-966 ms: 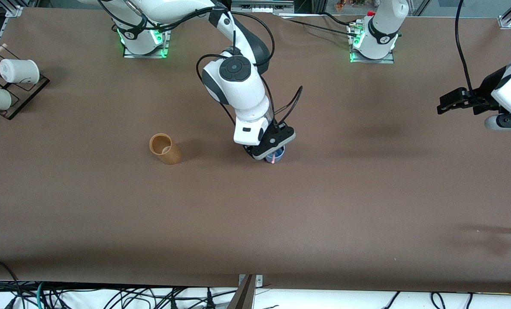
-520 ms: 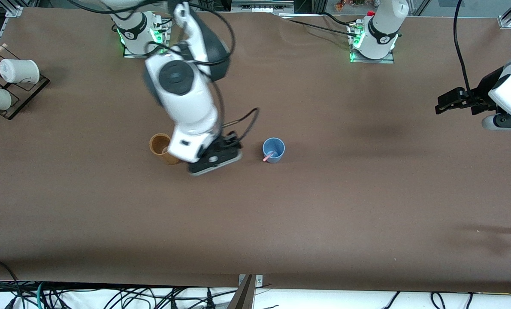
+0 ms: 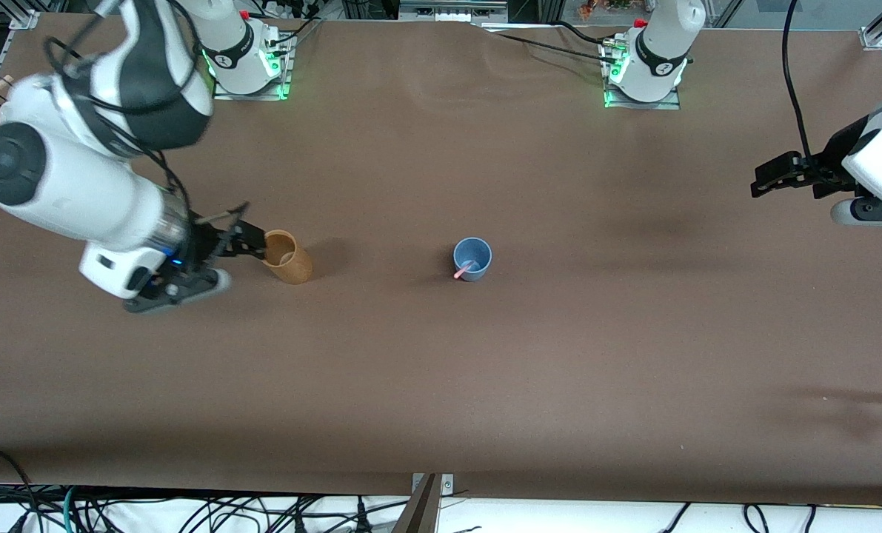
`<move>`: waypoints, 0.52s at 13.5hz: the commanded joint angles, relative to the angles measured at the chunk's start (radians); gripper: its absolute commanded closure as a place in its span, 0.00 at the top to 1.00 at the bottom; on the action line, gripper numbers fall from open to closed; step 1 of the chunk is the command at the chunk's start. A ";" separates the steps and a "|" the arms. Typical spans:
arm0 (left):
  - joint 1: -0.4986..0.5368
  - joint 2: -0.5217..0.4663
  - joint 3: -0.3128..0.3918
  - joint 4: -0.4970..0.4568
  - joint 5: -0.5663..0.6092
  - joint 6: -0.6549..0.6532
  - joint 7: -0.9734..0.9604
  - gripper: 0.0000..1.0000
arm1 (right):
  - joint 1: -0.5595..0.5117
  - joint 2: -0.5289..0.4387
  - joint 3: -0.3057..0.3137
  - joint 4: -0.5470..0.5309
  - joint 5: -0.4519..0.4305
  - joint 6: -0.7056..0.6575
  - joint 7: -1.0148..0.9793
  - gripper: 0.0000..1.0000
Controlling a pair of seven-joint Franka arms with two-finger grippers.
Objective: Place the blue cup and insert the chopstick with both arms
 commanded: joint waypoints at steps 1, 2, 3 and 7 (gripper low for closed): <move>-0.001 -0.006 0.006 -0.006 -0.022 0.009 0.022 1.00 | -0.064 -0.230 0.051 -0.250 -0.062 0.014 -0.023 1.00; 0.000 -0.006 0.006 -0.006 -0.022 0.009 0.022 1.00 | -0.100 -0.275 0.081 -0.288 -0.071 0.013 -0.026 1.00; 0.000 -0.006 0.006 -0.006 -0.022 0.010 0.020 1.00 | -0.111 -0.300 0.086 -0.299 -0.082 0.002 -0.032 1.00; 0.000 -0.006 0.006 -0.006 -0.022 0.009 0.020 1.00 | -0.111 -0.294 0.080 -0.246 -0.112 -0.069 -0.037 1.00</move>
